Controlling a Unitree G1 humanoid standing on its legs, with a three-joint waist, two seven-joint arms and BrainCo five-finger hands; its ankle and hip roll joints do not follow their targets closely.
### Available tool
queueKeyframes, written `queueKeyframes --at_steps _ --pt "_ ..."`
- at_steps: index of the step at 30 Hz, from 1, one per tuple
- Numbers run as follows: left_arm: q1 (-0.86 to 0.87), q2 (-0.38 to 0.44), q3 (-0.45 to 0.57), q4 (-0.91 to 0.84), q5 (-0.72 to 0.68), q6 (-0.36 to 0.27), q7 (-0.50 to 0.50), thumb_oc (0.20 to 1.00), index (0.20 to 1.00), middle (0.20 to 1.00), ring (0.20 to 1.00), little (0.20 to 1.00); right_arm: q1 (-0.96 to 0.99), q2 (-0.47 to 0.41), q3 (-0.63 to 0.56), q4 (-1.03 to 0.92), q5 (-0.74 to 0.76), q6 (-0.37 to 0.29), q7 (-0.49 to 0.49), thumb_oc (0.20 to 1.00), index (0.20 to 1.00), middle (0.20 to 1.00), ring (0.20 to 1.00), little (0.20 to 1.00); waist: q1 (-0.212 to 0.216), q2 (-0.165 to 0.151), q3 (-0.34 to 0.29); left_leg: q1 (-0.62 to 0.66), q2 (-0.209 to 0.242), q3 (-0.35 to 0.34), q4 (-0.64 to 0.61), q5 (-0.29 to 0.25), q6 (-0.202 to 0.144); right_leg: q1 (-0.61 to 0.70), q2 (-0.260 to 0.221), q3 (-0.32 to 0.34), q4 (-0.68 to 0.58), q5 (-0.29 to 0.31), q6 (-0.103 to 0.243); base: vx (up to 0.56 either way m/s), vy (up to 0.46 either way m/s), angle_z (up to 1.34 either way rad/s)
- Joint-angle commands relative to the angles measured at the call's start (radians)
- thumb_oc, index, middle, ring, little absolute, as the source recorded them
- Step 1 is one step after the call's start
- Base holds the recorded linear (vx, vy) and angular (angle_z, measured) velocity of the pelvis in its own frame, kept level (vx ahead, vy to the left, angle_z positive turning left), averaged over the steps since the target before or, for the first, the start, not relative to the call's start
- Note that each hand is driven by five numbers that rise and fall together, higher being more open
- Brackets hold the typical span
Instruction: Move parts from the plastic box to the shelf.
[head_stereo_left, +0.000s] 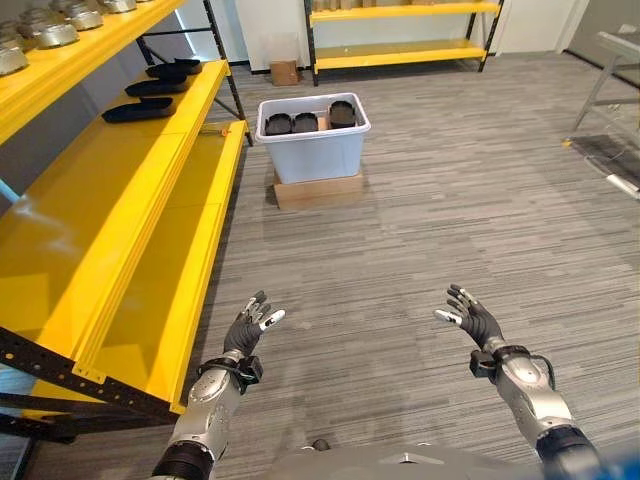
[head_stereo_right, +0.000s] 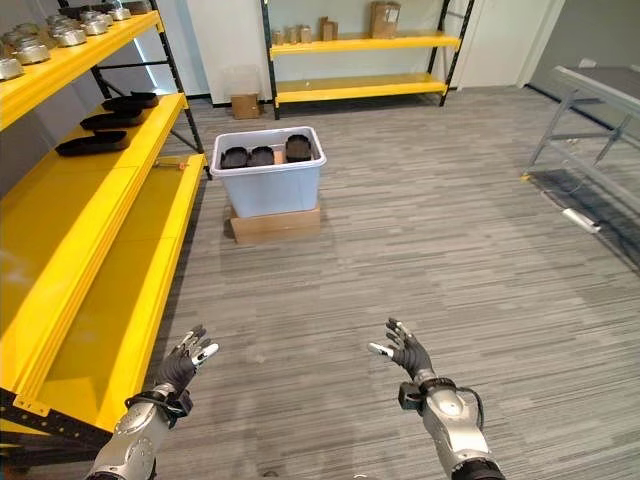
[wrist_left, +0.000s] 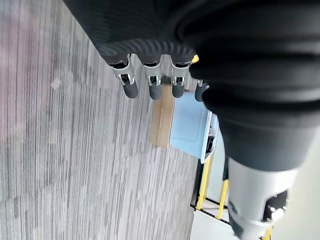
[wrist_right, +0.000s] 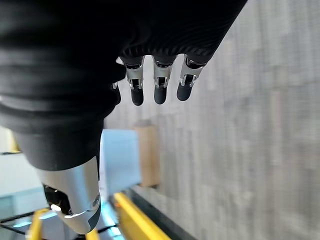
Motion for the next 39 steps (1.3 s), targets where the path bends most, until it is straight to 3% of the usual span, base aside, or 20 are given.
queueKeyframes --at_steps 1,3,12,28,39 --pt "-0.051 0.009 0.013 -0.012 -0.105 0.039 -0.145 1.000 1.000 1.000 1.000 1.000 -0.058 0.002 0.016 -0.032 0.009 -0.043 0.000 1.000 1.000 1.000 1.000 1.000 0.004 -0.058 0.010 0.070 0.044 -0.012 0.006 -0.101 -0.075 0.039 -0.060 -0.034 -0.093 0.070 0.084 0.00 0.037 0.02" --pt "-0.049 -0.004 0.017 0.000 -0.114 0.020 -0.085 1.000 1.000 1.000 1.000 1.000 -0.066 0.001 0.013 -0.023 0.005 -0.040 -0.002 1.000 1.000 1.000 1.000 1.000 0.003 -0.054 0.008 0.073 0.042 -0.015 0.004 -0.103 -0.073 0.042 -0.060 -0.034 -0.093 0.071 0.086 0.02 0.048 0.02" --pt "-0.044 0.008 0.036 0.014 -0.083 0.002 -0.085 1.000 1.000 1.000 1.000 1.000 -0.059 0.001 0.012 -0.021 0.000 -0.034 0.015 1.000 1.000 1.000 1.000 1.000 0.011 -0.055 0.012 0.067 0.039 -0.023 0.004 -0.104 -0.072 0.043 -0.062 -0.041 -0.093 0.071 0.087 0.00 0.000 0.00" --pt "-0.053 0.008 0.036 0.005 -0.085 0.055 -0.073 1.000 1.000 1.000 1.000 1.000 -0.054 0.012 0.012 -0.044 0.048 -0.040 0.043 1.000 1.000 1.000 1.000 1.000 0.014 -0.051 0.015 0.068 0.030 -0.029 0.004 -0.106 -0.064 0.051 -0.065 -0.048 -0.093 0.070 0.088 0.00 0.001 0.02" --pt "-0.064 -0.012 0.040 0.035 -0.110 0.064 -0.006 1.000 1.000 1.000 1.000 1.000 -0.061 0.011 0.001 -0.035 0.091 0.012 0.036 1.000 1.000 1.000 1.000 1.000 0.016 -0.056 0.022 0.072 0.029 -0.030 0.006 -0.103 -0.064 0.058 -0.065 -0.049 -0.093 0.070 0.088 0.00 0.032 0.00"
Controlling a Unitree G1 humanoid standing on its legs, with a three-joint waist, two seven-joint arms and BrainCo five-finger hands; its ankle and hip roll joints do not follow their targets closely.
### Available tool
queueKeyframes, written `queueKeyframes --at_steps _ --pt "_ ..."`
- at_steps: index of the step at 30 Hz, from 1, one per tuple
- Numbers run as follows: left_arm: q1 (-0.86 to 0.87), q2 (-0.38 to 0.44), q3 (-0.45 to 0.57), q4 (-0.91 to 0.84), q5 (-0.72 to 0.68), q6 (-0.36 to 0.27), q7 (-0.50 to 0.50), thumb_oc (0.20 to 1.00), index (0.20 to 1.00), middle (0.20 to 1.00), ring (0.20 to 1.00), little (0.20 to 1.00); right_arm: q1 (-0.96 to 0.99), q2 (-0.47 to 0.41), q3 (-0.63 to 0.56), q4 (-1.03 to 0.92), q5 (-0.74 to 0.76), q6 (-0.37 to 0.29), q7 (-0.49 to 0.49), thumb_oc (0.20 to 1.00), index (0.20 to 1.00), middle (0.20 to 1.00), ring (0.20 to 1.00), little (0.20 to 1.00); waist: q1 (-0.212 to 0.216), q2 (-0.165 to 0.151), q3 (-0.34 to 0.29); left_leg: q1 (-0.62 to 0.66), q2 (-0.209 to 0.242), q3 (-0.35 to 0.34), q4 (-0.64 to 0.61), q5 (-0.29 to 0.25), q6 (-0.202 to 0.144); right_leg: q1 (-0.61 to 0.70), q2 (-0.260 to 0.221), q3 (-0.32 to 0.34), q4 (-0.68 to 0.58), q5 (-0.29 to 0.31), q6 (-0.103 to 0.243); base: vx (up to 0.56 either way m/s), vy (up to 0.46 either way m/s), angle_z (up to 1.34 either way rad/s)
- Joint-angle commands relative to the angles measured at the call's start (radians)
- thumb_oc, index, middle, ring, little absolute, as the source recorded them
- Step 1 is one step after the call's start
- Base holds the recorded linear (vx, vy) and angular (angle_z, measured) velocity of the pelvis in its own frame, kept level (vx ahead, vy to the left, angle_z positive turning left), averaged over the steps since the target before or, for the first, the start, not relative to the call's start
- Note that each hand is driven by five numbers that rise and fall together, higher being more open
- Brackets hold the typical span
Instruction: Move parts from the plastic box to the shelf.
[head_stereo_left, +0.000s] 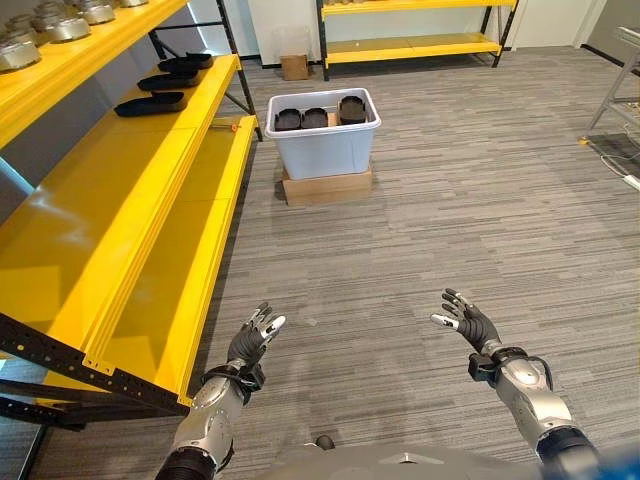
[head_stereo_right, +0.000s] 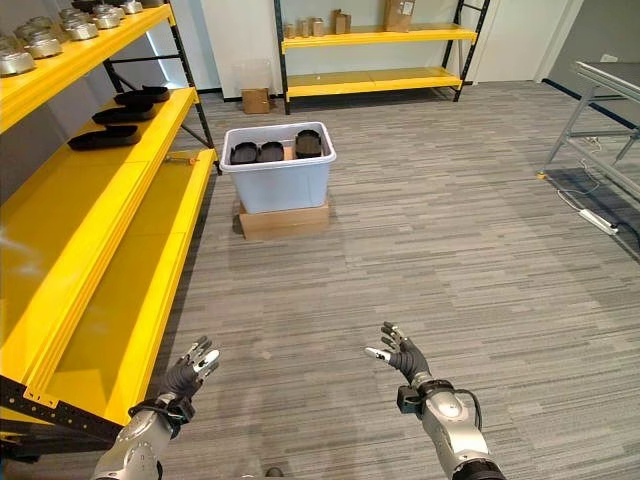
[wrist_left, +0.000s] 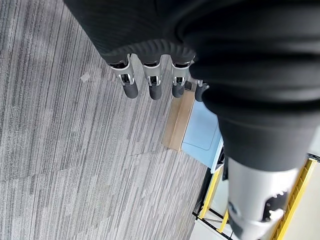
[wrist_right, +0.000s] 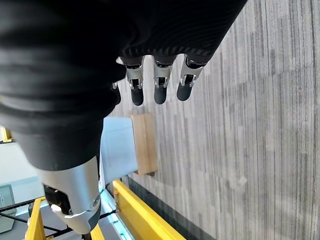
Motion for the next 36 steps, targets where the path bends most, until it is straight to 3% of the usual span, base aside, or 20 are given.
queueKeyframes --at_steps 1,3,5,12,18,21,24,26,27,28,29,31,32,33,36 --pt "-0.086 0.009 0.018 0.033 -0.024 -0.028 0.033 1.000 1.000 1.000 1.000 1.000 -0.053 0.010 -0.016 -0.026 0.089 0.007 0.025 1.000 1.000 1.000 1.000 1.000 0.014 -0.046 0.012 0.064 0.039 -0.007 0.008 -0.099 -0.063 -0.007 -0.074 -0.028 0.008 0.027 0.084 0.01 0.052 0.00" --pt "-0.086 0.012 0.016 0.040 -0.014 -0.030 0.045 1.000 1.000 1.000 1.000 1.000 -0.048 0.025 -0.029 -0.030 0.219 0.048 0.078 1.000 1.000 1.000 1.000 1.000 0.014 -0.049 0.013 0.068 0.036 -0.008 0.007 -0.101 -0.060 -0.003 -0.074 -0.028 0.008 0.029 0.086 0.03 0.087 0.00" --pt "-0.091 0.015 0.015 0.047 -0.006 -0.025 0.050 1.000 1.000 1.000 1.000 1.000 -0.041 0.041 -0.041 -0.032 0.257 0.064 0.089 1.000 1.000 1.000 1.000 1.000 0.014 -0.051 0.011 0.069 0.032 -0.010 0.007 -0.104 -0.056 0.000 -0.076 -0.029 0.008 0.030 0.088 0.03 0.091 0.00" --pt "-0.087 0.020 0.010 0.047 0.013 -0.032 0.064 1.000 1.000 1.000 1.000 1.000 -0.035 0.049 -0.036 -0.038 0.186 0.063 0.083 1.000 1.000 1.000 1.000 1.000 0.019 -0.055 0.018 0.067 0.015 -0.013 0.007 -0.112 -0.039 0.004 -0.086 -0.031 0.015 0.033 0.096 0.01 0.129 0.03" --pt "-0.098 0.040 -0.002 0.074 0.067 -0.027 0.062 1.000 1.000 1.000 1.000 1.000 -0.051 0.043 -0.032 -0.037 0.180 0.054 0.076 1.000 1.000 1.000 1.000 1.000 0.026 -0.054 0.032 0.056 -0.013 -0.019 0.012 -0.121 -0.005 -0.027 -0.112 -0.025 0.104 0.009 0.108 -0.03 0.162 0.02" --pt "-0.116 0.055 -0.014 0.093 0.082 -0.028 0.044 1.000 1.000 1.000 1.000 1.000 -0.076 0.038 -0.031 -0.033 0.196 0.052 0.054 1.000 1.000 1.000 1.000 1.000 0.030 -0.048 0.054 0.037 -0.034 -0.030 0.026 -0.127 0.029 -0.090 -0.141 -0.020 0.270 -0.011 0.119 -0.08 0.226 0.03" --pt "-0.137 0.066 -0.030 0.106 0.090 -0.035 0.022 1.000 1.000 1.000 1.000 1.000 -0.113 0.029 -0.032 -0.012 0.218 0.038 0.051 1.000 1.000 1.000 1.000 1.000 0.037 -0.029 0.090 0.031 -0.054 -0.038 0.033 -0.139 0.060 -0.208 -0.206 -0.042 0.536 0.043 0.138 -0.05 0.279 0.05" --pt "-0.137 0.068 -0.035 0.106 0.086 -0.035 0.023 1.000 1.000 1.000 1.000 1.000 -0.126 0.024 -0.033 -0.009 0.219 0.037 0.051 1.000 1.000 1.000 1.000 1.000 0.037 -0.022 0.109 0.041 -0.065 -0.035 0.027 -0.144 0.068 -0.266 -0.226 -0.052 0.646 0.066 0.147 0.05 0.240 0.08" --pt "-0.134 0.068 -0.041 0.102 0.074 -0.030 0.026 1.000 1.000 1.000 1.000 1.000 -0.130 0.012 -0.038 -0.022 0.220 0.051 0.048 1.000 1.000 1.000 1.000 1.000 0.010 -0.029 0.131 0.063 -0.087 -0.073 0.014 -0.151 0.064 -0.320 -0.143 -0.021 0.619 0.078 0.156 0.18 0.109 0.00" --pt "-0.132 0.066 -0.041 0.100 0.076 -0.028 0.020 1.000 1.000 1.000 1.000 1.000 -0.119 0.009 -0.045 -0.039 0.211 0.061 0.046 1.000 1.000 1.000 1.000 1.000 -0.009 -0.038 0.138 0.074 -0.098 -0.098 0.013 -0.157 0.059 -0.334 -0.096 -0.003 0.555 0.086 0.153 0.26 0.002 0.38" --pt "-0.124 0.062 -0.043 0.089 0.079 -0.031 0.012 1.000 1.000 1.000 1.000 1.000 -0.094 0.006 -0.058 -0.064 0.177 0.057 0.040 1.000 1.000 1.000 1.000 1.000 -0.028 -0.059 0.146 0.081 -0.112 -0.116 0.018 -0.159 0.054 -0.349 -0.060 -0.007 0.398 0.147 0.140 0.37 -0.061 1.02" --pt "-0.104 0.055 -0.054 0.079 0.093 -0.039 -0.008 1.000 1.000 1.000 1.000 1.000 -0.074 -0.002 -0.087 -0.045 0.192 0.021 0.034 1.000 1.000 1.000 1.000 1.000 -0.030 -0.075 0.158 0.142 -0.123 -0.167 0.014 -0.202 0.044 -0.372 -0.053 -0.014 0.153 0.250 0.189 0.63 -0.143 1.48" --pt "-0.092 0.051 -0.066 0.075 0.096 -0.047 -0.018 1.000 1.000 1.000 1.000 1.000 -0.065 -0.005 -0.103 -0.034 0.189 0.001 0.034 1.000 1.000 1.000 1.000 1.000 -0.032 -0.075 0.161 0.159 -0.123 -0.183 0.020 -0.213 0.043 -0.390 -0.049 -0.003 0.076 0.270 0.195 0.67 -0.160 0.80" --pt "-0.084 0.047 -0.077 0.068 0.098 -0.053 -0.011 1.000 1.000 1.000 1.000 1.000 -0.055 -0.003 -0.109 -0.034 0.181 -0.017 0.025 1.000 1.000 1.000 1.000 1.000 -0.038 -0.074 0.163 0.166 -0.124 -0.194 0.032 -0.226 0.047 -0.399 -0.047 0.014 0.057 0.275 0.197 0.64 -0.115 0.56" --pt "-0.099 0.026 -0.121 0.068 0.122 -0.069 0.015 1.000 1.000 1.000 1.000 1.000 -0.031 -0.006 -0.114 -0.043 0.175 -0.053 -0.016 1.000 1.000 1.000 1.000 1.000 -0.074 -0.093 0.136 0.146 -0.155 -0.229 0.114 -0.272 0.071 -0.392 -0.042 0.089 0.057 0.268 0.159 0.65 -0.127 0.49"
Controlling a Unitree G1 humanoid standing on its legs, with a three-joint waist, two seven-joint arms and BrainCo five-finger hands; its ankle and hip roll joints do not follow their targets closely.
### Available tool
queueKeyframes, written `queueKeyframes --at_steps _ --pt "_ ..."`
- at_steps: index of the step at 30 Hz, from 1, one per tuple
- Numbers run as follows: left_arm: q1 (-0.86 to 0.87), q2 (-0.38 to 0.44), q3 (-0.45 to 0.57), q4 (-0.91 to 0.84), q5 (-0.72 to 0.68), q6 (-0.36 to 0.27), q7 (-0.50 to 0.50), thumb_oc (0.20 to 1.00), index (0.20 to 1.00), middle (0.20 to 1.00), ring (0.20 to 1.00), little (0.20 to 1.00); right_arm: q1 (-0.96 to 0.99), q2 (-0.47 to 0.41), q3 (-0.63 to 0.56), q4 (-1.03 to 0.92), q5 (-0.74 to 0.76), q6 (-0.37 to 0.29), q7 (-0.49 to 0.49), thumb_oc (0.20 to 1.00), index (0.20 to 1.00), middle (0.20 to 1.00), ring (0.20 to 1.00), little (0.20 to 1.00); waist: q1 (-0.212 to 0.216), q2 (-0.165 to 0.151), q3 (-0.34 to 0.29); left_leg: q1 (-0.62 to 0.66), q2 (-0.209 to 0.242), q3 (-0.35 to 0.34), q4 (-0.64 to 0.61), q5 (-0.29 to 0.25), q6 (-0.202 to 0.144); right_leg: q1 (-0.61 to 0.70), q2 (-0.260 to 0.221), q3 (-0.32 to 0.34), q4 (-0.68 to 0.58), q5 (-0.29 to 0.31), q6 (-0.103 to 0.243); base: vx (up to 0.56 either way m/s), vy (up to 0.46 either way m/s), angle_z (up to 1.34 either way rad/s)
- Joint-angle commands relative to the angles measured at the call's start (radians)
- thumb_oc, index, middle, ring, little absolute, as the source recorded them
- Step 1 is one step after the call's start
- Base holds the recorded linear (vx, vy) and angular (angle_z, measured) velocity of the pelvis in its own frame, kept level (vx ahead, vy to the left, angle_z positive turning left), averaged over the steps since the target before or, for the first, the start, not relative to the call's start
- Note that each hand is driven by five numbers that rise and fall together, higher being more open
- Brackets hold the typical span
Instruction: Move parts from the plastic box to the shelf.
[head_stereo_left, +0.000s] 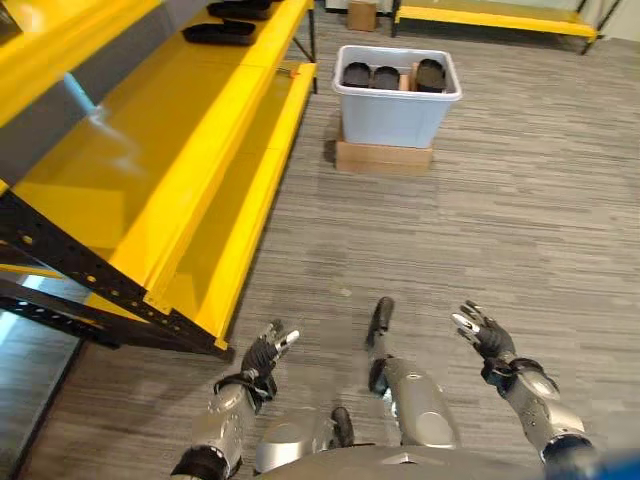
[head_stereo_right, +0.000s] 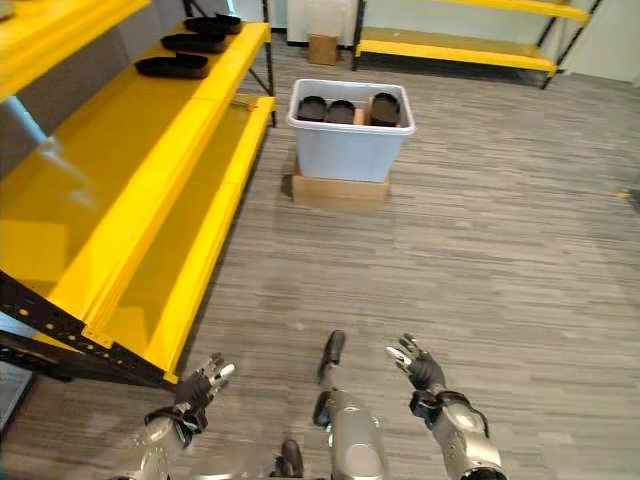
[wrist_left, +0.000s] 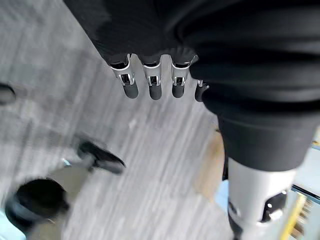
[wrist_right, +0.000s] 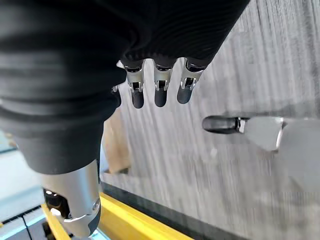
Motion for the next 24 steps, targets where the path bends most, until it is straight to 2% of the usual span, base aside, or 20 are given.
queueKeyframes --at_steps 1,3,4,5,7,8,9,11,13,16,18,20,21,22,23,24 --pt "-0.073 0.060 -0.024 -0.090 0.034 -0.058 -0.003 1.000 1.000 1.000 1.000 1.000 -0.081 -0.036 0.036 -0.067 -0.039 -0.107 -0.004 1.000 1.000 1.000 1.000 1.000 -0.024 -0.036 -0.091 0.097 0.020 -0.059 -0.154 0.011 -0.048 0.109 0.036 0.017 -0.036 0.150 -0.006 0.75 -0.129 0.58" --pt "-0.071 0.063 -0.024 -0.097 0.041 -0.059 -0.008 1.000 1.000 1.000 1.000 1.000 -0.080 -0.043 0.035 -0.065 -0.048 -0.110 -0.012 1.000 1.000 1.000 1.000 1.000 -0.024 -0.030 -0.100 0.099 0.019 -0.059 -0.146 0.002 -0.049 0.111 0.039 0.008 -0.008 0.129 -0.019 0.42 -0.097 0.33" --pt "-0.068 0.063 -0.024 -0.105 0.045 -0.059 -0.008 1.000 1.000 1.000 1.000 1.000 -0.078 -0.047 0.034 -0.064 -0.043 -0.113 -0.023 1.000 1.000 1.000 1.000 1.000 -0.027 -0.033 -0.108 0.093 0.012 -0.051 -0.138 0.003 -0.049 0.107 0.033 -0.004 0.012 0.118 -0.038 0.40 -0.101 0.13" --pt "-0.062 0.066 -0.021 -0.116 0.040 -0.054 -0.005 1.000 1.000 1.000 1.000 1.000 -0.075 -0.050 0.031 -0.065 -0.041 -0.112 -0.061 1.000 1.000 1.000 1.000 1.000 -0.029 -0.018 -0.120 0.108 0.022 -0.049 -0.134 -0.019 -0.051 0.117 0.049 -0.008 0.035 0.085 -0.045 0.40 -0.096 0.08" --pt "-0.057 0.063 -0.019 -0.123 0.033 -0.047 0.005 1.000 1.000 1.000 1.000 1.000 -0.071 -0.053 0.026 -0.069 -0.071 -0.111 -0.143 1.000 1.000 1.000 1.000 1.000 -0.032 -0.006 -0.134 0.122 0.027 -0.044 -0.128 -0.032 -0.056 0.120 0.058 -0.021 0.054 0.059 -0.056 0.43 -0.100 0.08" --pt "-0.053 0.057 -0.019 -0.126 0.029 -0.053 -0.001 1.000 1.000 1.000 1.000 1.000 -0.065 -0.054 0.018 -0.069 -0.126 -0.118 -0.264 1.000 1.000 1.000 1.000 1.000 -0.040 0.004 -0.151 0.131 0.029 -0.037 -0.114 -0.027 -0.068 0.123 0.070 -0.031 0.068 0.032 -0.075 0.43 -0.128 0.01" --pt "-0.052 0.055 -0.021 -0.128 0.029 -0.057 -0.005 1.000 1.000 1.000 1.000 1.000 -0.062 -0.056 0.016 -0.070 -0.152 -0.124 -0.319 1.000 1.000 1.000 1.000 1.000 -0.043 0.008 -0.156 0.131 0.032 -0.033 -0.109 -0.018 -0.073 0.126 0.075 -0.034 0.069 0.023 -0.083 0.46 -0.159 0.05" --pt "-0.050 0.049 -0.032 -0.152 0.031 -0.054 -0.003 1.000 1.000 1.000 1.000 1.000 -0.050 -0.059 -0.001 -0.081 -0.211 -0.121 -0.507 1.000 1.000 1.000 1.000 1.000 -0.058 0.021 -0.172 0.122 0.050 -0.013 -0.071 0.029 -0.093 0.129 0.101 -0.035 0.073 -0.013 -0.114 0.35 -0.140 0.14" --pt "-0.064 0.043 -0.053 -0.158 0.019 -0.064 0.005 1.000 1.000 1.000 1.000 1.000 -0.041 -0.061 -0.026 -0.092 -0.246 -0.132 -0.633 1.000 1.000 1.000 1.000 1.000 -0.079 0.034 -0.183 0.112 0.066 0.009 -0.034 0.067 -0.115 0.115 0.121 -0.037 0.089 -0.041 -0.137 0.34 -0.120 0.21" --pt "-0.083 0.041 -0.076 -0.172 0.006 -0.077 0.013 1.000 1.000 1.000 1.000 1.000 -0.038 -0.064 -0.035 -0.110 -0.281 -0.127 -0.685 1.000 1.000 1.000 1.000 1.000 -0.094 0.049 -0.187 0.093 0.072 0.014 0.017 0.114 -0.138 0.108 0.146 -0.029 0.098 -0.071 -0.164 0.20 -0.073 0.07" --pt "-0.105 0.036 -0.095 -0.185 0.001 -0.090 0.034 1.000 1.000 1.000 1.000 1.000 -0.030 -0.063 -0.040 -0.123 -0.288 -0.115 -0.680 1.000 1.000 1.000 1.000 1.000 -0.106 0.056 -0.186 0.054 0.071 0.017 0.104 0.150 -0.156 0.114 0.172 -0.007 0.097 -0.097 -0.189 0.24 -0.169 -0.39" --pt "-0.137 0.029 -0.108 -0.189 -0.021 -0.108 0.072 1.000 1.000 1.000 1.000 1.000 -0.024 -0.064 -0.029 -0.111 -0.259 -0.120 -0.667 1.000 1.000 1.000 1.000 1.000 -0.113 0.055 -0.191 0.005 0.095 0.060 0.226 0.240 -0.204 0.138 0.188 -0.014 0.077 -0.121 -0.221 0.17 -0.202 -0.58" --pt "-0.140 0.028 -0.110 -0.189 -0.030 -0.109 0.075 1.000 1.000 1.000 1.000 1.000 -0.024 -0.065 -0.028 -0.108 -0.254 -0.123 -0.671 1.000 1.000 1.000 1.000 1.000 -0.114 0.056 -0.192 -0.001 0.099 0.065 0.241 0.254 -0.212 0.142 0.190 -0.013 0.072 -0.123 -0.226 0.08 -0.124 -0.20" --pt "-0.151 0.024 -0.111 -0.189 -0.028 -0.111 0.078 1.000 1.000 1.000 1.000 1.000 -0.025 -0.070 -0.029 -0.100 -0.235 -0.130 -0.675 1.000 1.000 1.000 1.000 1.000 -0.118 0.055 -0.195 -0.035 0.112 0.082 0.319 0.308 -0.237 0.163 0.195 -0.001 0.049 -0.129 -0.238 0.07 -0.103 -0.12" --pt "-0.154 0.023 -0.111 -0.191 -0.020 -0.112 0.079 1.000 1.000 1.000 1.000 1.000 -0.025 -0.071 -0.030 -0.099 -0.230 -0.131 -0.676 1.000 1.000 1.000 1.000 1.000 -0.118 0.054 -0.195 -0.053 0.118 0.088 0.348 0.322 -0.244 0.170 0.197 0.004 0.038 -0.128 -0.242 0.12 -0.214 -0.06" --pt "-0.164 0.021 -0.110 -0.214 0.004 -0.095 0.079 1.000 1.000 1.000 1.000 1.000 -0.023 -0.075 -0.037 -0.088 -0.241 -0.138 -0.670 1.000 1.000 1.000 1.000 1.000 -0.116 0.024 -0.173 -0.188 0.187 0.147 0.578 0.319 -0.254 0.221 0.176 0.028 0.009 -0.127 -0.250 0.12 -0.171 -0.01"
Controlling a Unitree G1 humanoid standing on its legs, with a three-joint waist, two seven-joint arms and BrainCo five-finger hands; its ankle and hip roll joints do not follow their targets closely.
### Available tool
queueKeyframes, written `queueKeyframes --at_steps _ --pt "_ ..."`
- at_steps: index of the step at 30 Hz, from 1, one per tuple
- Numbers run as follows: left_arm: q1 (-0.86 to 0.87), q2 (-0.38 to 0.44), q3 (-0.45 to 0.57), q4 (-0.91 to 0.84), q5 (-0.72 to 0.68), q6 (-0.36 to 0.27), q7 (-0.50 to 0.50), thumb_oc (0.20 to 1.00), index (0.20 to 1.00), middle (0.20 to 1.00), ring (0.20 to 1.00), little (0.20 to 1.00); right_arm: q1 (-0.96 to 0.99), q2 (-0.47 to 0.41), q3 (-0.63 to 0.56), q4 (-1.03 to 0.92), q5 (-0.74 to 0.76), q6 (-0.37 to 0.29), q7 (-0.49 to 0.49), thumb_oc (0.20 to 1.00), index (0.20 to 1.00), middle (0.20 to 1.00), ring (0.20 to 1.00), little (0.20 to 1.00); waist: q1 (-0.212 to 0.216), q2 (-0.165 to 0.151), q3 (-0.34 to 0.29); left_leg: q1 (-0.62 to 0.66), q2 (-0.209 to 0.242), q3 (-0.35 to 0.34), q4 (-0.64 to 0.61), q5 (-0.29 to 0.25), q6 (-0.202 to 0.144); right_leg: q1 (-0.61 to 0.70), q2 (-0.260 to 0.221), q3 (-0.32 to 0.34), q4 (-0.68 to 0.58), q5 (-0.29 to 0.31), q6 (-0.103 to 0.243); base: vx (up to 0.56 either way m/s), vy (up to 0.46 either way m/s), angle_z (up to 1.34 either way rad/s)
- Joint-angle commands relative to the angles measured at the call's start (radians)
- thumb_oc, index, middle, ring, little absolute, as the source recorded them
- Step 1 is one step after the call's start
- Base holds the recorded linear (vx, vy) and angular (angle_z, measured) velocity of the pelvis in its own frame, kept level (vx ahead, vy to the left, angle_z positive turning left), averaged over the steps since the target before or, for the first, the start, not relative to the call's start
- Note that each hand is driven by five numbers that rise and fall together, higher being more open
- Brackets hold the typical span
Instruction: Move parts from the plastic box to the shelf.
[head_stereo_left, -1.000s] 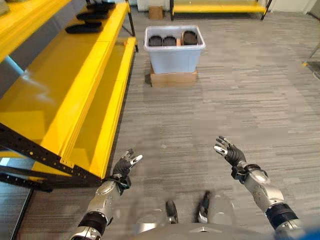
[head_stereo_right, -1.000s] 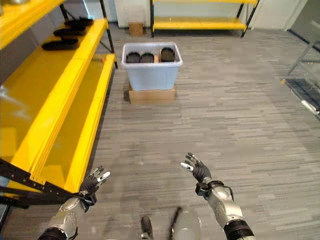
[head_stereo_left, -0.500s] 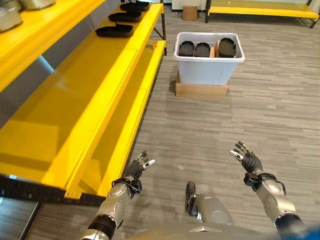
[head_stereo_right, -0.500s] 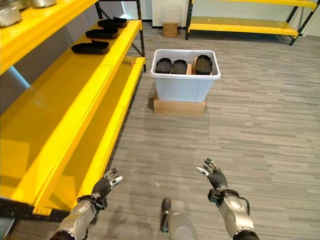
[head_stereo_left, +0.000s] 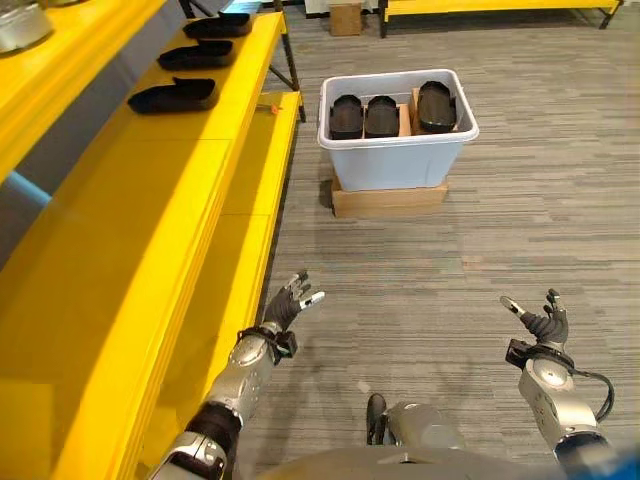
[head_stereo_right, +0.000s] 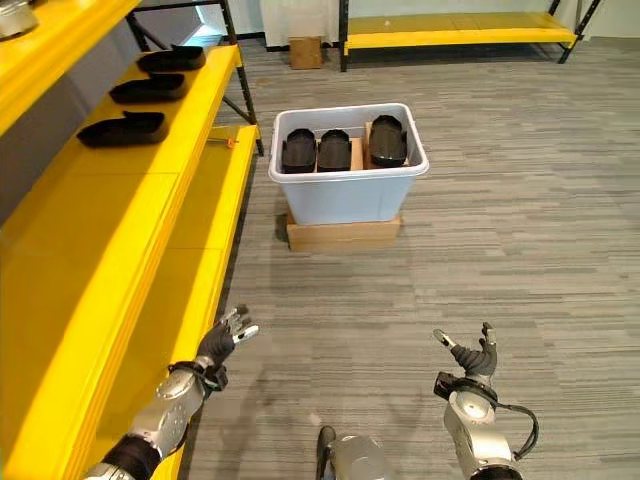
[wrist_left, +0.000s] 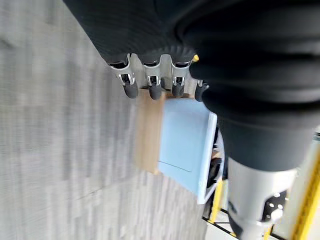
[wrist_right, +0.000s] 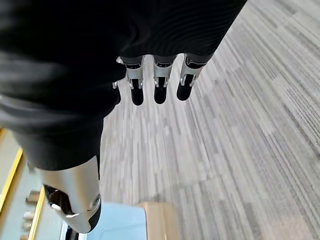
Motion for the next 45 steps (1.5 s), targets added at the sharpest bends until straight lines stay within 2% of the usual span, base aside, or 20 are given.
queueKeyframes --at_steps 1,4,6,7,10,11,12,15,23,25,26,27,29,30,31,34,35,36,41,45 --pt "0.033 -0.002 -0.007 -0.093 0.011 -0.029 0.019 1.000 1.000 1.000 1.000 1.000 -0.024 -0.020 -0.037 0.014 -0.020 -0.059 -0.001 1.000 1.000 1.000 1.000 1.000 0.007 -0.053 0.017 -0.089 0.056 0.090 0.100 0.098 0.061 0.066 0.019 0.026 -0.179 0.081 0.122 0.14 -0.127 0.10" --pt "0.040 0.000 0.004 -0.096 -0.006 -0.032 0.037 1.000 1.000 1.000 1.000 1.000 -0.030 -0.014 -0.031 0.007 -0.041 -0.039 0.020 1.000 1.000 1.000 1.000 1.000 -0.001 -0.059 0.036 -0.089 0.098 0.138 -0.044 0.027 0.111 0.092 0.001 0.053 -0.167 0.076 0.141 0.10 0.094 -0.35" --pt "0.043 0.008 0.006 -0.102 -0.025 -0.041 0.045 1.000 1.000 1.000 1.000 1.000 -0.038 -0.010 -0.021 -0.001 -0.041 -0.018 0.027 1.000 1.000 1.000 1.000 1.000 -0.001 -0.082 0.055 -0.146 0.096 0.155 -0.191 -0.020 0.166 0.127 -0.021 0.116 -0.174 0.088 0.160 0.10 0.209 -0.54" --pt "0.043 0.009 0.006 -0.104 -0.024 -0.042 0.047 1.000 1.000 1.000 1.000 1.000 -0.041 -0.010 -0.016 -0.001 -0.041 -0.018 0.027 1.000 1.000 1.000 1.000 1.000 0.001 -0.085 0.059 -0.156 0.093 0.156 -0.225 -0.019 0.168 0.137 -0.023 0.125 -0.180 0.089 0.164 0.11 0.238 -0.56" --pt "0.037 0.010 0.004 -0.093 -0.012 -0.048 0.063 1.000 1.000 1.000 1.000 1.000 -0.043 -0.005 0.038 -0.010 -0.046 -0.003 0.033 1.000 1.000 1.000 1.000 1.000 0.027 -0.086 0.076 -0.209 0.069 0.127 -0.527 0.079 0.144 0.221 -0.033 0.173 -0.213 0.089 0.185 0.20 0.216 -0.38" --pt "0.034 0.008 0.005 -0.087 -0.005 -0.047 0.065 1.000 1.000 1.000 1.000 1.000 -0.040 -0.003 0.047 -0.013 -0.048 0.000 0.038 1.000 1.000 1.000 1.000 1.000 0.030 -0.084 0.077 -0.212 0.072 0.126 -0.573 0.103 0.136 0.234 -0.033 0.173 -0.219 0.089 0.187 0.41 0.250 -0.50" --pt "0.037 0.007 0.023 -0.071 -0.007 -0.042 0.065 1.000 1.000 1.000 1.000 1.000 -0.036 -0.002 0.081 -0.027 -0.052 0.015 0.070 1.000 1.000 1.000 1.000 1.000 0.046 -0.087 0.086 -0.222 0.091 0.074 -0.613 0.150 0.123 0.264 -0.036 0.201 -0.210 0.075 0.188 0.46 0.256 -0.73" --pt "0.020 0.017 0.026 -0.013 0.055 -0.067 0.081 1.000 1.000 1.000 1.000 1.000 -0.054 0.013 0.141 -0.044 -0.024 0.023 0.129 1.000 1.000 1.000 1.000 1.000 0.063 -0.088 0.089 -0.188 0.068 0.083 -0.565 0.065 0.151 0.253 -0.059 0.165 -0.143 0.024 0.196 0.40 0.308 -1.06" --pt "0.030 0.037 0.021 0.002 0.120 -0.081 0.090 1.000 1.000 1.000 1.000 1.000 -0.089 0.040 0.183 -0.053 -0.041 0.023 0.137 1.000 1.000 1.000 1.000 1.000 0.095 -0.082 0.062 -0.157 0.025 0.098 -0.593 0.024 0.186 0.242 -0.066 0.117 -0.042 -0.051 0.212 0.10 0.148 -0.08" --pt "0.034 0.047 0.029 0.009 0.121 -0.075 0.088 1.000 1.000 1.000 1.000 1.000 -0.115 0.058 0.198 -0.053 -0.039 0.028 0.116 1.000 1.000 1.000 1.000 1.000 0.118 -0.084 0.053 -0.141 0.013 0.130 -0.619 0.006 0.211 0.193 -0.100 0.047 0.143 -0.033 0.256 0.03 0.179 -0.29" --pt "0.036 0.051 0.033 0.015 0.138 -0.076 0.084 1.000 1.000 1.000 1.000 1.000 -0.128 0.067 0.206 -0.051 -0.042 0.030 0.109 1.000 1.000 1.000 1.000 1.000 0.125 -0.082 0.056 -0.119 0.008 0.140 -0.635 -0.003 0.227 0.140 -0.126 0.023 0.279 0.019 0.293 0.10 0.171 -0.36" --pt "0.049 0.057 0.032 0.019 0.120 -0.086 0.091 1.000 1.000 1.000 1.000 1.000 -0.145 0.080 0.220 -0.045 -0.053 0.031 0.106 1.000 1.000 1.000 1.000 1.000 0.132 -0.071 0.071 -0.073 0.004 0.140 -0.658 -0.014 0.240 0.041 -0.187 0.006 0.401 0.057 0.323 0.14 0.115 -0.38" --pt "0.057 0.060 0.034 0.019 0.101 -0.097 0.098 1.000 1.000 1.000 1.000 1.000 -0.162 0.085 0.221 -0.028 -0.049 0.026 0.108 1.000 1.000 1.000 1.000 1.000 0.139 -0.061 0.086 -0.036 0.018 0.133 -0.661 -0.016 0.227 0.031 -0.214 -0.004 0.318 0.055 0.310 0.18 -0.128 -0.34" --pt "0.055 0.069 0.037 0.009 0.097 -0.091 0.081 1.000 1.000 1.000 1.000 1.000 -0.162 0.086 0.213 -0.026 -0.048 0.011 0.101 1.000 1.000 1.000 1.000 1.000 0.132 -0.062 0.097 -0.002 0.032 0.099 -0.663 -0.021 0.208 0.025 -0.251 0.030 0.109 0.116 0.313 0.33 -0.452 -0.09" --pt "0.056 0.074 0.032 -0.003 0.109 -0.083 0.076 1.000 1.000 1.000 1.000 1.000 -0.152 0.094 0.203 -0.038 -0.054 0.011 0.101 1.000 1.000 1.000 1.000 1.000 0.123 -0.071 0.102 0.020 0.040 0.078 -0.658 -0.041 0.197 0.025 -0.300 0.075 -0.054 0.219 0.344 0.34 -0.459 0.27" --pt "0.062 0.076 0.018 -0.006 0.118 -0.087 0.075 1.000 1.000 1.000 1.000 1.000 -0.137 0.111 0.197 -0.053 -0.066 0.019 0.101 1.000 1.000 1.000 1.000 1.000 0.118 -0.090 0.103 0.047 0.051 0.066 -0.647 -0.081 0.189 0.010 -0.381 0.125 -0.219 0.360 0.390 0.29 -0.382 0.74" --pt "0.067 0.076 0.015 -0.007 0.117 -0.090 0.077 1.000 1.000 1.000 1.000 1.000 -0.134 0.116 0.194 -0.056 -0.070 0.022 0.100 1.000 1.000 1.000 1.000 1.000 0.118 -0.092 0.104 0.055 0.057 0.067 -0.640 -0.092 0.186 0.010 -0.398 0.126 -0.253 0.379 0.398 0.39 -0.584 0.41" --pt "0.085 0.079 0.009 -0.020 0.111 -0.098 0.077 1.000 1.000 1.000 1.000 1.000 -0.125 0.128 0.189 -0.068 -0.084 0.027 0.099 1.000 1.000 1.000 1.000 1.000 0.122 -0.104 0.114 0.064 0.079 0.075 -0.608 -0.110 0.180 0.003 -0.444 0.122 -0.294 0.420 0.407 0.29 -0.449 0.08" --pt "0.116 0.089 0.006 -0.062 0.090 -0.086 0.069 1.000 1.000 1.000 1.000 1.000 -0.113 0.091 0.199 -0.108 -0.090 0.051 0.118 1.000 1.000 1.000 1.000 1.000 0.122 -0.108 0.112 0.034 0.133 0.000 -0.524 -0.128 0.145 0.022 -0.408 0.159 -0.218 0.338 0.411 0.39 -0.594 0.41" --pt "0.117 0.080 0.017 -0.064 0.029 -0.084 0.064 1.000 1.000 1.000 1.000 1.000 -0.141 0.048 0.217 -0.107 -0.077 0.060 0.127 1.000 1.000 1.000 1.000 1.000 0.108 -0.091 0.107 0.038 0.217 0.001 -0.558 -0.066 0.105 -0.020 -0.316 0.137 -0.079 0.203 0.350 0.22 -0.444 0.30"
